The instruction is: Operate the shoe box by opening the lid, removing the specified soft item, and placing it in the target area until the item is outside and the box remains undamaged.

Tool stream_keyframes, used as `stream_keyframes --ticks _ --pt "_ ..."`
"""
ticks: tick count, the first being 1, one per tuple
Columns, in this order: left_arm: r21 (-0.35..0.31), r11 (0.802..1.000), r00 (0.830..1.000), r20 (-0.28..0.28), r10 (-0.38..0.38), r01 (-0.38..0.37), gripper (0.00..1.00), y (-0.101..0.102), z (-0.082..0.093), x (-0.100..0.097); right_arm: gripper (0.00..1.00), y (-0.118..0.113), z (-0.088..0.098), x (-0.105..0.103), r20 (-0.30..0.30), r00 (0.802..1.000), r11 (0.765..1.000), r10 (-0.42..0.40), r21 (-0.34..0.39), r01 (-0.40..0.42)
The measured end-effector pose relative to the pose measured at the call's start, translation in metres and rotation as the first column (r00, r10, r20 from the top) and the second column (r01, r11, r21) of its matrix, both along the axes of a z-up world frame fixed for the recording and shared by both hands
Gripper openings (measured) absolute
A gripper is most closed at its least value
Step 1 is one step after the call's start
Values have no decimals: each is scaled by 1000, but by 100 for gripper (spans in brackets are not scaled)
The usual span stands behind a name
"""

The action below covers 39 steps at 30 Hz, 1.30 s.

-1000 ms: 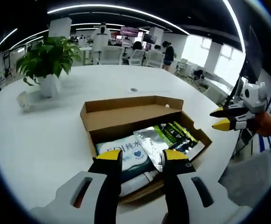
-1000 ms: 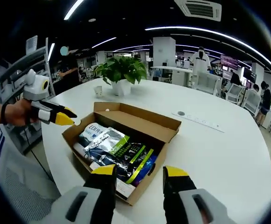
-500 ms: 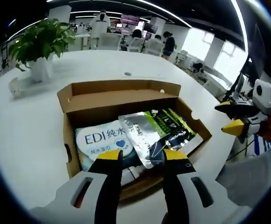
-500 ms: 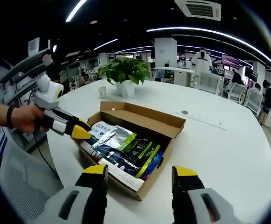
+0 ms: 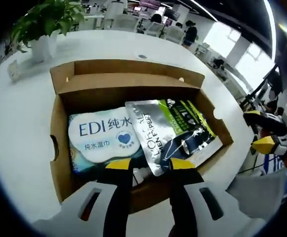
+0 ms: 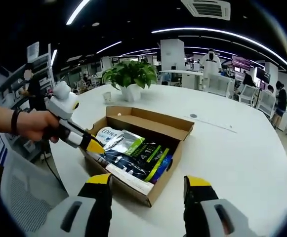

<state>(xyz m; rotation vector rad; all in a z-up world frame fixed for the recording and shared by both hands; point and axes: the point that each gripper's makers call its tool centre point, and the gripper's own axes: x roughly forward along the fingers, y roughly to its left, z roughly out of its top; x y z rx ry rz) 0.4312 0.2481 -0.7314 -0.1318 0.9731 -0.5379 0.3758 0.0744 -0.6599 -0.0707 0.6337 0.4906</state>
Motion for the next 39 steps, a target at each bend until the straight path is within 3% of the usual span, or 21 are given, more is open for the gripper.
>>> stream_keyframes --ticks 3,5,6,9,11,23,39 --pt "-2 1000 1000 -8 -5 5 24 -6 -1 -1 56 -1 -1 -3 -6 1000 1000 -6 5 6" --pt "7 1000 1000 -28 -1 2 15 -7 -5 -3 56 0 -3 -5 -10 1000 1000 -3 4 3" --pt "-7 999 997 -59 53 -54 14 -5 -7 -3 56 0 -4 -7 -16 1000 1000 -4 8 4" --pt "1 998 997 -45 58 -58 4 -2 -6 0 56 0 -6 -9 -24 1000 1000 -7 11 8" --pt "0 998 997 -38 61 -61 2 0 -4 1 55 0 -6 -10 -28 1000 1000 -5 12 5" --pt "30 998 997 -37 65 -64 1 14 -2 2 54 29 -2 12 -61 998 995 12 103 -5" --pt "63 998 999 -41 27 -24 1 18 -9 -3 51 60 -32 48 -157 984 993 84 97 -69"
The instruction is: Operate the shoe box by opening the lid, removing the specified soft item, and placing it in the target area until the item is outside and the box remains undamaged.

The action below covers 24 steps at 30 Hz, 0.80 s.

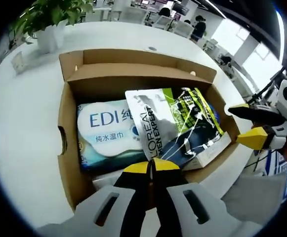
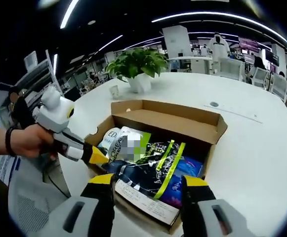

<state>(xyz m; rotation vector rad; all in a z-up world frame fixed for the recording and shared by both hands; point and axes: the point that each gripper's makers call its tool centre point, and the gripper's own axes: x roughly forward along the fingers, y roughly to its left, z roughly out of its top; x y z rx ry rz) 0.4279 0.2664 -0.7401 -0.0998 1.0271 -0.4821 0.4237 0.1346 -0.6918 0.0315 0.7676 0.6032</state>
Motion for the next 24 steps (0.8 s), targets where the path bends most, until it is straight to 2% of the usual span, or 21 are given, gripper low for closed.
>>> stream_keyframes --ticks 5,8,24 --pt "-5 1000 1000 -5 -1 1 1 0 -1 0 49 0 -11 7 -39 999 1000 -3 -6 3" --pt "6 1000 1000 -7 -20 21 1 0 -3 -1 49 4 -12 10 -69 998 999 -14 38 16" --pt "0 1000 1000 -20 -19 19 1 3 -7 -1 46 11 -27 21 -124 992 1000 1 28 2"
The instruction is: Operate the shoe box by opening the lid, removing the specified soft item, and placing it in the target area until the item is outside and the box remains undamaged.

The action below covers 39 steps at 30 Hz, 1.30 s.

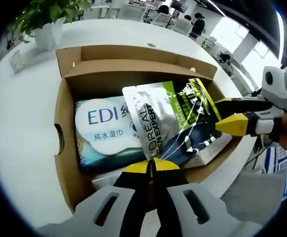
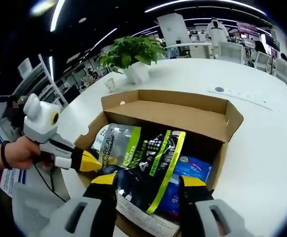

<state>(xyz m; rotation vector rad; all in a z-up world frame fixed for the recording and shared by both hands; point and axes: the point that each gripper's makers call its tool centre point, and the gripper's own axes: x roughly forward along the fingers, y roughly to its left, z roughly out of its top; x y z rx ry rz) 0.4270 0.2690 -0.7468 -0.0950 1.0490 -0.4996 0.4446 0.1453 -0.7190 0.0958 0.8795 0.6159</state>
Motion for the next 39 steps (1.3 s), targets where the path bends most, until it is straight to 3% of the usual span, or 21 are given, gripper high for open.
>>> stream_keyframes --ticks 8,13,16,17,18,19,20,21,30,39 --pt "0 1000 1000 -2 -1 1 1 0 -1 0 42 1 -1 6 -11 1000 1000 -11 20 11" --pt "-1 1000 1000 -1 -1 1 1 -1 -1 0 35 3 -8 6 -41 999 999 -11 30 12" --pt "-2 1000 1000 -3 0 0 1 -1 -1 0 28 3 -9 7 -48 998 999 -29 40 31" --pt "-2 1000 1000 -4 2 -2 1 0 -1 0 22 1 -9 7 -52 998 998 -39 43 42" --pt "-3 1000 1000 -5 5 -5 1 0 -1 0 8 -6 -10 10 -53 995 996 -79 35 81" --pt "-5 1000 1000 -5 7 -7 1 0 -1 0 5 -5 -9 10 -58 995 996 -78 48 81" --pt "-7 1000 1000 -6 7 -7 1 0 -1 0 4 -3 -8 10 -104 987 985 -119 112 131" --pt "-8 1000 1000 -6 7 -7 1 0 -1 0 2 -4 -7 11 -95 987 983 -129 122 140" --pt "-4 1000 1000 -1 6 -6 1 0 -1 0 0 -4 0 8 -70 991 985 -115 124 123" --pt "-23 1000 1000 25 12 -12 1 -1 13 -1 0 -8 8 -3 -42 995 989 -93 107 97"
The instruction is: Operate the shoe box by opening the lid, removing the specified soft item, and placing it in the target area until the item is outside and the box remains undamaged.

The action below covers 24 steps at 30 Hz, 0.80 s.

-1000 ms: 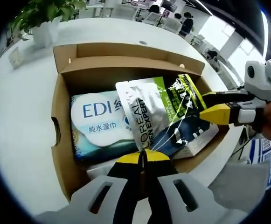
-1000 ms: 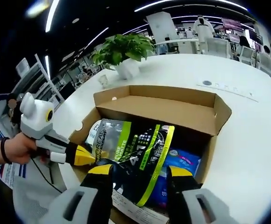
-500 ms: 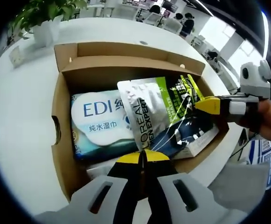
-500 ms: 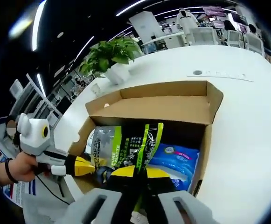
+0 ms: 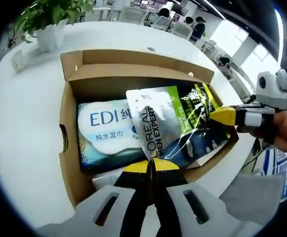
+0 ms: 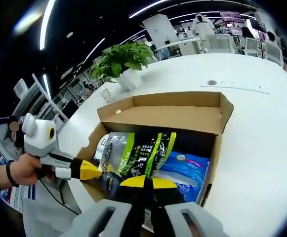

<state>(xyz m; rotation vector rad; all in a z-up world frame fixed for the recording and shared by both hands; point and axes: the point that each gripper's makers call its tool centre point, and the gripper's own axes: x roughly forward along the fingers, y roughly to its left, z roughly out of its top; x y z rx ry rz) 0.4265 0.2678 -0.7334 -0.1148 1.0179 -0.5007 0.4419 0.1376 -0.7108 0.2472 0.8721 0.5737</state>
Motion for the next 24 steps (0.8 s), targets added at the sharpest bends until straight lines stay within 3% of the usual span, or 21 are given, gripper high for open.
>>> stream_keyframes --ticks 12,24 --pt "-44 998 997 54 -50 52 0 -25 29 3 0 -29 26 -5 53 997 998 -56 11 55" --pt "-82 988 987 103 -124 133 0 -74 56 1 0 -75 41 -21 95 990 994 -107 -13 108"
